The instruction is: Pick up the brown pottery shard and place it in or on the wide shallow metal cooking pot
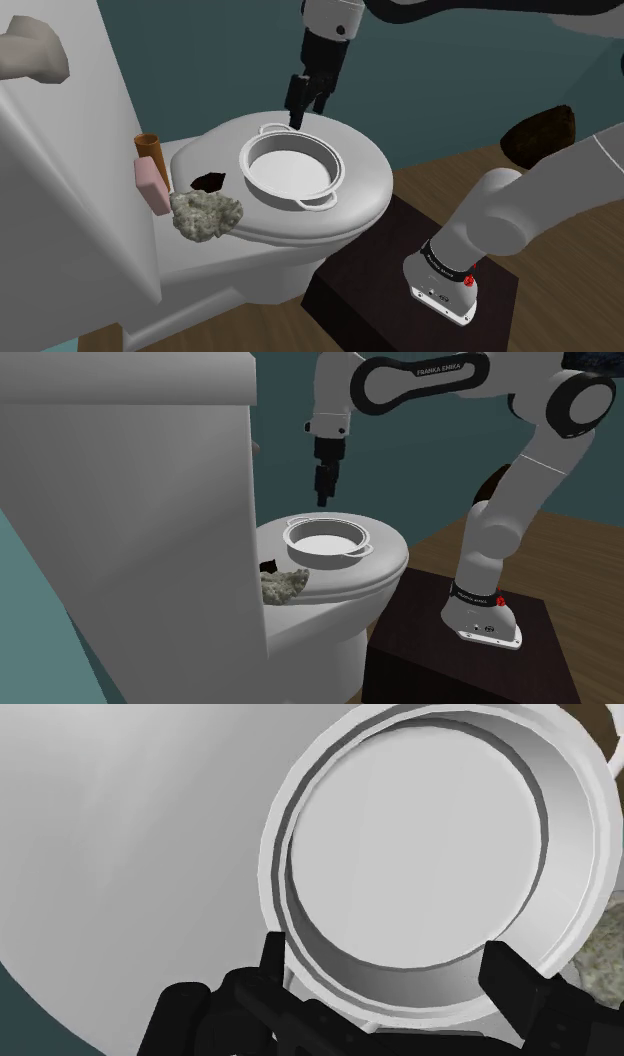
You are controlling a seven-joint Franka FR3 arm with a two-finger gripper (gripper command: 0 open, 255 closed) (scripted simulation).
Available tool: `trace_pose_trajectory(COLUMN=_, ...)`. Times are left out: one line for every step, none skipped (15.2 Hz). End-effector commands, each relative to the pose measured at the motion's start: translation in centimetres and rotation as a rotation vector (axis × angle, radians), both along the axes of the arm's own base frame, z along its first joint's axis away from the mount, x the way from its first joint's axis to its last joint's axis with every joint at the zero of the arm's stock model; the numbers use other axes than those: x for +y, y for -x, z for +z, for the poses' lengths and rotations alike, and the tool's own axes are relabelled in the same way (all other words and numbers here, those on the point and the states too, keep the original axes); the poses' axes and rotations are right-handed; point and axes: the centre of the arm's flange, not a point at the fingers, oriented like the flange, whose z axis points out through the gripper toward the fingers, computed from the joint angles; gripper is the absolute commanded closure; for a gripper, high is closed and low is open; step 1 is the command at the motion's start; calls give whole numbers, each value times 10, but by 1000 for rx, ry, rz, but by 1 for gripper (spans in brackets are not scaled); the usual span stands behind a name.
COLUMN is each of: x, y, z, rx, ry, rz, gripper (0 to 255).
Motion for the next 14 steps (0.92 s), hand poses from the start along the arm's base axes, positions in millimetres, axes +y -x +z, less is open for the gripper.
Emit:
trace_pose_trajectory(x=27, y=-10, z=-10, rx=11, ry=-3, rz=-2, gripper=0)
trace_pose_trajectory(x=39, y=-16, z=-15, rx=16, ry=-3, rz=-2, gripper=0)
trace_pose_trajectory(x=50, y=-21, z=-19, rx=21, ry=-4, rz=-3, gripper=0)
trace_pose_trajectory(x=62, y=-26, z=-23, rx=26, ry=-4, rz=-3, gripper=0)
trace_pose_trajectory(x=73, y=-32, z=-27, rx=31, ry=-5, rz=-4, gripper=0)
trace_pose_trajectory(x=85, y=-37, z=-32, rx=36, ry=-5, rz=-5, gripper=0)
trace_pose_trajectory(x=96, y=-43, z=-36, rx=41, ry=-6, rz=-5, gripper=0)
trace_pose_trajectory(x=108, y=-48, z=-40, rx=46, ry=-6, rz=-6, gripper=0)
trace_pose_trajectory(x=119, y=-53, z=-45, rx=51, ry=-6, rz=-6, gripper=0)
trace_pose_trajectory(x=131, y=-59, z=-49, rx=56, ry=-7, rz=-7, gripper=0)
trace_pose_trajectory(x=142, y=-64, z=-54, rx=61, ry=-7, rz=-8, gripper=0)
trace_pose_trajectory(x=154, y=-70, z=-58, rx=66, ry=-8, rz=-8, gripper=0)
trace_pose_trajectory(x=165, y=-75, z=-63, rx=71, ry=-8, rz=-9, gripper=0)
trace_pose_trajectory(x=177, y=-80, z=-67, rx=76, ry=-9, rz=-9, gripper=0)
